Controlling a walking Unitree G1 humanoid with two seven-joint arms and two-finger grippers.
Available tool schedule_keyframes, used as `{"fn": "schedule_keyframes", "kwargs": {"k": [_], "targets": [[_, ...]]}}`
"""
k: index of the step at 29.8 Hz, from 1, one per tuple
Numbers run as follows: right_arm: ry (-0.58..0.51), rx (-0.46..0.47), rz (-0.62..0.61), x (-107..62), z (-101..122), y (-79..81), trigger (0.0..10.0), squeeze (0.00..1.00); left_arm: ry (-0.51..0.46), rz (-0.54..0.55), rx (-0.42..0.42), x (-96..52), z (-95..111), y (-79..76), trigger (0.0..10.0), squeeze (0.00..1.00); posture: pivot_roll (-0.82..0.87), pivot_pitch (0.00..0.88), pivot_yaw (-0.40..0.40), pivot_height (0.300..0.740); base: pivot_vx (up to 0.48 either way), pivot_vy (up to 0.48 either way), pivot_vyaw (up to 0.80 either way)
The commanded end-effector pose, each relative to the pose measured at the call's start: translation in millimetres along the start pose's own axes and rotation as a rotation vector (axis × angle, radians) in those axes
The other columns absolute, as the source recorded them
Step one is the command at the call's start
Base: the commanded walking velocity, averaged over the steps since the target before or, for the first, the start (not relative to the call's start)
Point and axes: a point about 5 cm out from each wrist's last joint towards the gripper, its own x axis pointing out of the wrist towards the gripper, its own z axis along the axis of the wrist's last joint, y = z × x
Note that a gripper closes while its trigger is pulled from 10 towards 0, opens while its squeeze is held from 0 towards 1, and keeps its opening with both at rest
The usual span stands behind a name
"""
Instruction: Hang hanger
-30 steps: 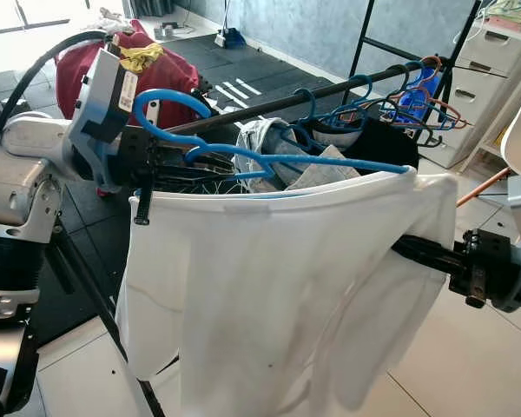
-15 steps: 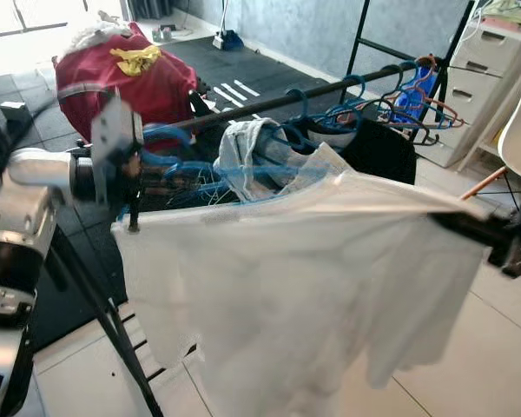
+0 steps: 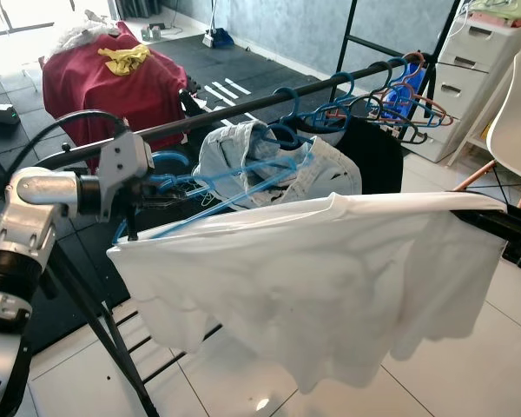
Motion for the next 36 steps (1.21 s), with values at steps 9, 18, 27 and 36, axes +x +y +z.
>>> {"fn": "schedule_keyframes", "kwargs": {"k": [9, 18, 27, 36], "targets": [[0.099, -0.006, -0.159, 6.1, -39.4, 0.0, 0.0, 0.00, -0.811, 0.229, -0.621, -3.4, 51.0, 27.3, 10.0, 0.00, -0.11, 0.096, 0.002, 0.740, 0.000, 0.000, 0.00], [0.075, 0.005, -0.154, 23.9, -42.1, 6.2, 0.0, 0.00, -1.144, 0.156, -0.925, 15.2, 76.3, 12.3, 10.0, 0.00, -0.12, 0.093, -0.003, 0.740, 0.000, 0.000, 0.00], [0.077, -0.009, -0.207, 36.6, -51.4, 4.8, 0.0, 0.00, -1.356, -0.117, -1.326, 36.8, 103.4, -18.1, 10.0, 0.00, -0.11, 0.082, -0.004, 0.740, 0.000, 0.000, 0.00], [-0.041, -0.009, -0.266, 45.2, -38.7, 1.3, 0.0, 0.00, -1.051, 0.139, -1.436, 90.8, 107.8, -78.2, 10.0, 0.00, -0.11, 0.091, -0.006, 0.740, 0.000, 0.000, 0.00]]}}
